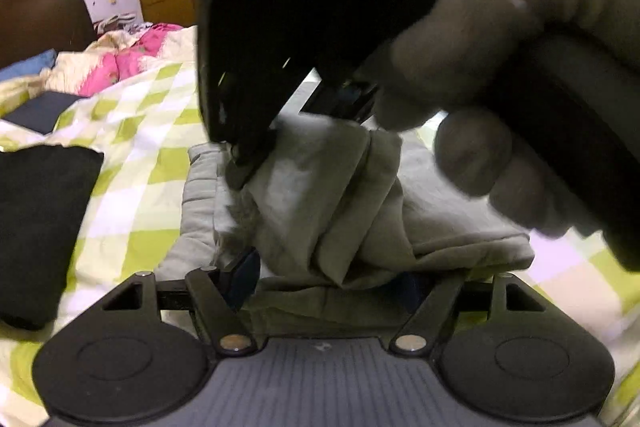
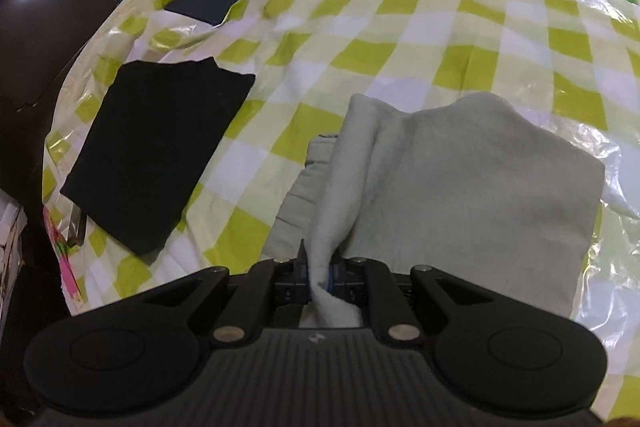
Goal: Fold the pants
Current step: 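Fold the lifted trouser edge over the stack with the right tool, then open the right tool and withdraw it from the folded trousers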
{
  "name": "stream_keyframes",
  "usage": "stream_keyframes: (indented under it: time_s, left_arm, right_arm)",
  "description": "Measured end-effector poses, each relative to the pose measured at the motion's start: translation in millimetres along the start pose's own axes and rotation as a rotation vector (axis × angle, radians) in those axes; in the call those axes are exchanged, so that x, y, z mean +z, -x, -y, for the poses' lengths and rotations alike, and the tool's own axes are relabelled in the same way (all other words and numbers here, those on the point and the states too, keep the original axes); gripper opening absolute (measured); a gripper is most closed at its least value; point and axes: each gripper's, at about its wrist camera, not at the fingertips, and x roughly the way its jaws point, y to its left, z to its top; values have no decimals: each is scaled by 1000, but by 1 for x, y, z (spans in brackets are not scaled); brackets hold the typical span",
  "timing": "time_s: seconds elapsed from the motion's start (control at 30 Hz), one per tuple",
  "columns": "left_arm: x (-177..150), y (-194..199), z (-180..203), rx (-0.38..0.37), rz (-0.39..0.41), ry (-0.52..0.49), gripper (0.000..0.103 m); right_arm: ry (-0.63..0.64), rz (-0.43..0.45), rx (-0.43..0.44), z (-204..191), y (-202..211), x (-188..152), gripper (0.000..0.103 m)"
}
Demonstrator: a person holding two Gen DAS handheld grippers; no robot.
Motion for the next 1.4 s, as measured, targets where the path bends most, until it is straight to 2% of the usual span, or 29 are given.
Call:
stream_keyframes:
  time_s: [0.1,0.17,0.2,0.27,0.3,0.4,0.47,0.6,0.7,0.8,0.9,0.97,1.03,1.13,1.2,1.27,1.4]
  left_arm:
    - [0,3,-8,-16,12,40,83]
    - [0,8,-10,-12,25,43,83]
    - [-1,11,-11,-5,31,38,83]
    - [-5,19,-11,6,34,36,83]
    - [-6,23,-13,10,36,43,83]
    - [-11,34,-23,27,38,80,84]
    - [-14,38,-29,47,30,99,84]
    - [-19,45,-36,98,15,88,84]
    - [-13,54,-42,152,50,78,84]
    - [3,62,-47,172,101,87,84]
    - [19,69,-43,206,161,22,85]
    - [27,64,-42,237,174,-27,92]
    - [28,55,-45,249,150,-47,92]
    - [18,46,-47,265,69,-66,92]
    - [0,42,-50,288,-1,-88,92]
    - [-18,46,-52,282,-53,-88,92]
    - [-24,65,-53,273,-50,-64,92]
  right_arm:
    - [-68,16,11,1,4,10,12]
    - [-67,28,-4,-4,4,15,14]
    - [-52,15,0,-10,3,15,20]
    - [-47,-32,71,-18,-1,13,33]
    - [-69,-43,126,-19,-1,10,36]
    - [-144,-50,270,-16,3,3,36]
    - [-157,-7,284,-11,12,2,36]
    - [-118,56,187,2,35,0,37]
    - [-113,68,96,20,40,1,37]
    - [-115,82,43,36,35,6,37]
    - [-101,87,26,42,30,9,37]
    - [-71,78,40,40,30,7,37]
    - [-29,69,49,36,29,0,40]
    - [-2,45,43,35,28,-13,43]
    - [-13,27,53,39,25,-20,43]
    - [-19,47,43,44,28,-18,43]
    - [-19,127,11,59,35,4,43]
